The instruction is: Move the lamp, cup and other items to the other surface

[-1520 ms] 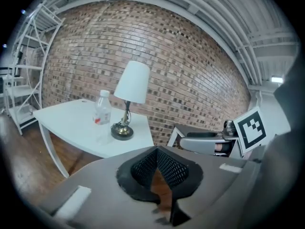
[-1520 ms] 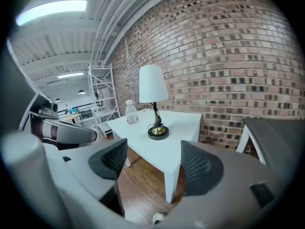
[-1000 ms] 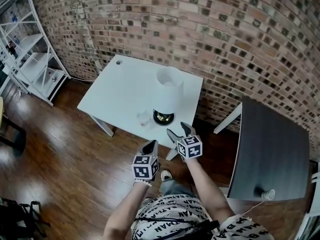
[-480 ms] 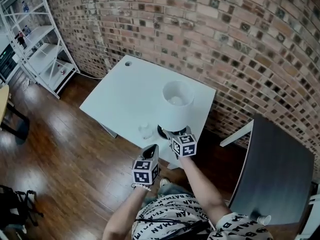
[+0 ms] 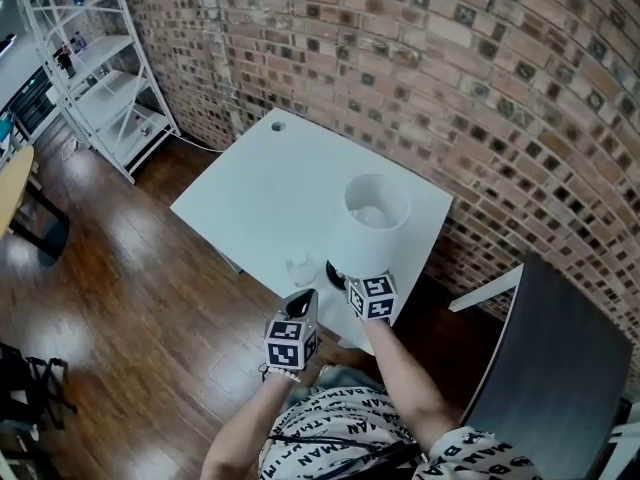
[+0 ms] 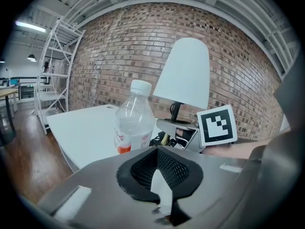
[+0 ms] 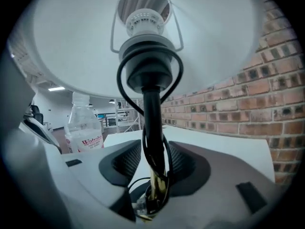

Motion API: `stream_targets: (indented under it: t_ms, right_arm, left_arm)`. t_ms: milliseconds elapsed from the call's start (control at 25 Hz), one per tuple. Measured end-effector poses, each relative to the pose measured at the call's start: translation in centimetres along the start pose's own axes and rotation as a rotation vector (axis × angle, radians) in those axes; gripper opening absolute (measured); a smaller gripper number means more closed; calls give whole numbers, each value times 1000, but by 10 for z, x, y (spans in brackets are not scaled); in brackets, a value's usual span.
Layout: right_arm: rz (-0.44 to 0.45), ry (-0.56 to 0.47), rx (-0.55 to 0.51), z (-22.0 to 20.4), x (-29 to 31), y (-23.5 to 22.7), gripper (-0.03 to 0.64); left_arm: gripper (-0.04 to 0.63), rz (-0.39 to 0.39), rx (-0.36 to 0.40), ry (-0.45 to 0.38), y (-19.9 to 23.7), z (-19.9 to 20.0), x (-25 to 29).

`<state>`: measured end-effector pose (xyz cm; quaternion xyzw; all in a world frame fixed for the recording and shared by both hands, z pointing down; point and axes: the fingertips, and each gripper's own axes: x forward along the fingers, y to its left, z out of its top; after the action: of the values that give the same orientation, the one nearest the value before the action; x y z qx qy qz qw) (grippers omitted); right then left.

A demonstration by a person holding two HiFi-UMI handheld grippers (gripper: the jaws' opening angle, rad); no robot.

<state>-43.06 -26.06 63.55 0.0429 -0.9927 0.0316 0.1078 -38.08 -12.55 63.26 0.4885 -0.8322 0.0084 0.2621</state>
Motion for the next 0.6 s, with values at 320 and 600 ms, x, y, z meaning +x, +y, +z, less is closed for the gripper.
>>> stream_targets:
  t_ms: [320,600]
  right_arm:
    - [-23,-12,-65,18,2,-5,58]
    - [-48,-9,-28,35,-27,-5,57]
  left_arm:
    - [0,6,16,-6,-2,5,1]
    - [0,-25,11,-1,-13,10,-11]
